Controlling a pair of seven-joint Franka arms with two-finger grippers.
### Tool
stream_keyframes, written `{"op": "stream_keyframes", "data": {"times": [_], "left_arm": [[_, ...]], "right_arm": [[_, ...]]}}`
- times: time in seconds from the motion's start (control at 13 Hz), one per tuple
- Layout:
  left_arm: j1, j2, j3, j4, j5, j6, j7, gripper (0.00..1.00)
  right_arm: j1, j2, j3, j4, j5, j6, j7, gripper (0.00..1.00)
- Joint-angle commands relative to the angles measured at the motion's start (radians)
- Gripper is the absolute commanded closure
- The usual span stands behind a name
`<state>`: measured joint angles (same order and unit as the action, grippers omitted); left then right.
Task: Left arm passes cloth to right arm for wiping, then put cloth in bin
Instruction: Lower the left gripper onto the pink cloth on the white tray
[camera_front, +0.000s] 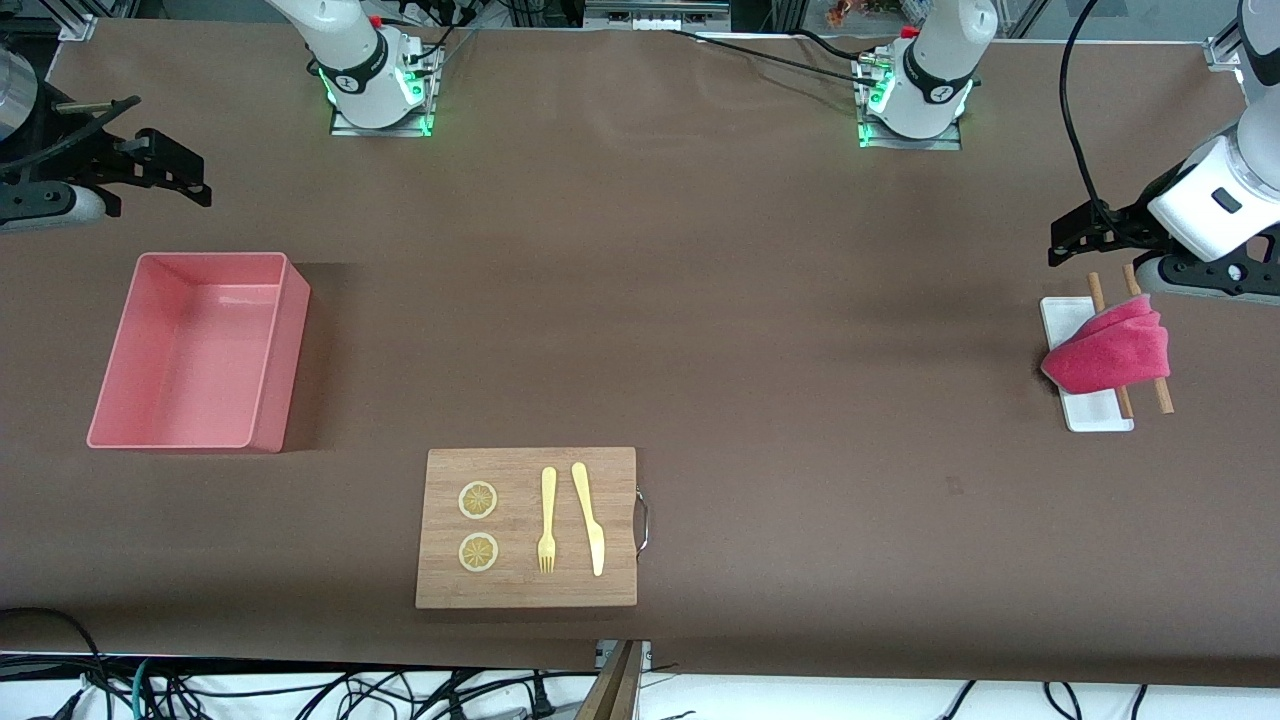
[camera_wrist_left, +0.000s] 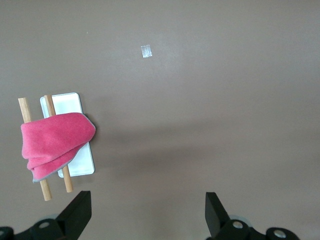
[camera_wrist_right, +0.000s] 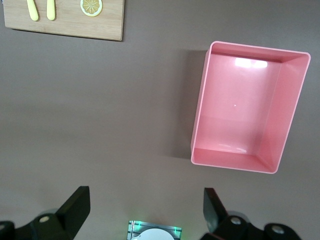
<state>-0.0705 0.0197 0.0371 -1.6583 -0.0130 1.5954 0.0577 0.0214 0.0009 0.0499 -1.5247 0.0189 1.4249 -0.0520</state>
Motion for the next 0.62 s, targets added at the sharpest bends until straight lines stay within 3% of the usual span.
{"op": "stream_keyframes", "data": {"times": [0.0,0.54], "left_arm": [[-0.02,-0.024,0.013,-0.027,-0.01,0.021,-0.016,0.0],[-0.02,0.062,0.018,0.071,0.013,-0.042,-0.012,0.0]], "right_arm": [[-0.014,0.004,0.007,0.023,-0.004,-0.009,-0.009,0.0],[-0.014,0.007,0.007,0.023,-0.013,0.002,-0.011,0.0]]}}
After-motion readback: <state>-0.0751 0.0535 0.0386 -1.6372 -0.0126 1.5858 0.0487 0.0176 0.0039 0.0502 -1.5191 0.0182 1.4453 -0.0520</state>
